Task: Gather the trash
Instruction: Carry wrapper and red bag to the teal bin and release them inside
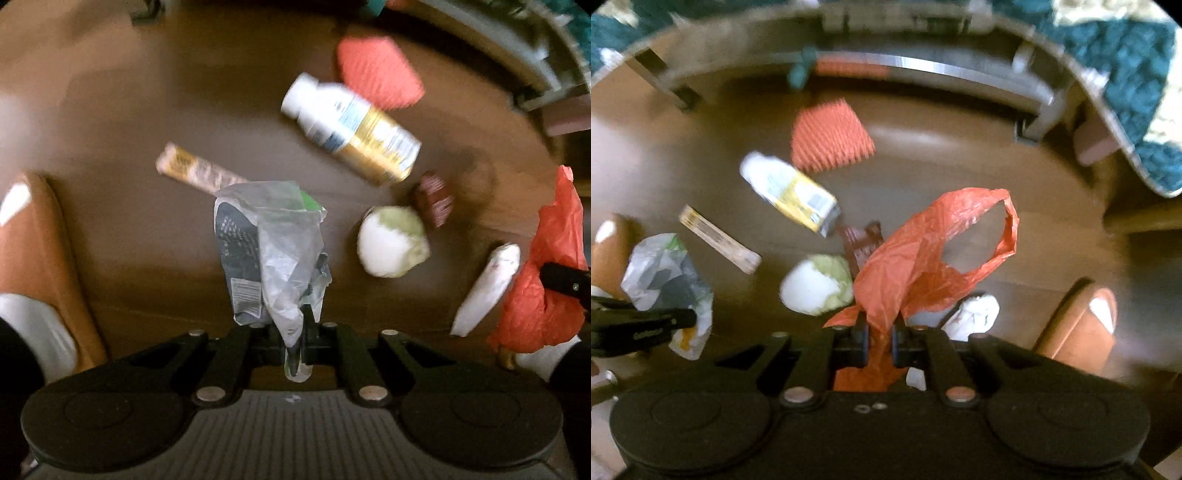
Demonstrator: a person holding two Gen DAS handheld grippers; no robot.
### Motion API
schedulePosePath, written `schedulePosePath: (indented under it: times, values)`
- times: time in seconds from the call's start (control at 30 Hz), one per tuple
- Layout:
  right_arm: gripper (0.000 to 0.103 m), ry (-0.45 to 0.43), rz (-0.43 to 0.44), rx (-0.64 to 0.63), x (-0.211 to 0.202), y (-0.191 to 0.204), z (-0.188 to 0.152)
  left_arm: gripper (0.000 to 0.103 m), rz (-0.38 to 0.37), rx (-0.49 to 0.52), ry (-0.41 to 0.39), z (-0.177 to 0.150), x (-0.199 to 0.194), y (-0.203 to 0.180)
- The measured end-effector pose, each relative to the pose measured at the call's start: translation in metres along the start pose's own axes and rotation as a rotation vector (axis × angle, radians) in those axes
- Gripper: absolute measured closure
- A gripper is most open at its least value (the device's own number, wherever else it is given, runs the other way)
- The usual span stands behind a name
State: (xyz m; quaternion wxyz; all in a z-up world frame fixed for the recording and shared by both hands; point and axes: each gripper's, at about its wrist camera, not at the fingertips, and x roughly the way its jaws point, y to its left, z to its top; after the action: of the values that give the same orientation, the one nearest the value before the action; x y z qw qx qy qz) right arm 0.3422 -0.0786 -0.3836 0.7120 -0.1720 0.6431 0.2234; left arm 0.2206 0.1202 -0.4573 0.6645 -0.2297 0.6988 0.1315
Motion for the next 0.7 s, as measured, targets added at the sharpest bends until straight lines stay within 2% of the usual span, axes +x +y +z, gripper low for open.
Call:
schedulePosePath:
  times: [0.27,0.47,0.7]
  values:
    - [0.094,-0.241,0.034,-0.050,-0.123,0.003,-0.015,0.096,-0.065,0.057,-0.236,-0.009,-0.106,-0.008]
    - [0.094,-0.402,0.025,-0.092,-0.208,0.004,-0.037,0.096,-0.081,0.082,-0.426,-0.035,-0.183,-0.025]
    - [0.094,-0.596,-0.011,-0.125,-0.299,-0.003,-0.072,0.096,-0.129,0.174,-0.654,-0.068,-0.284,-0.057]
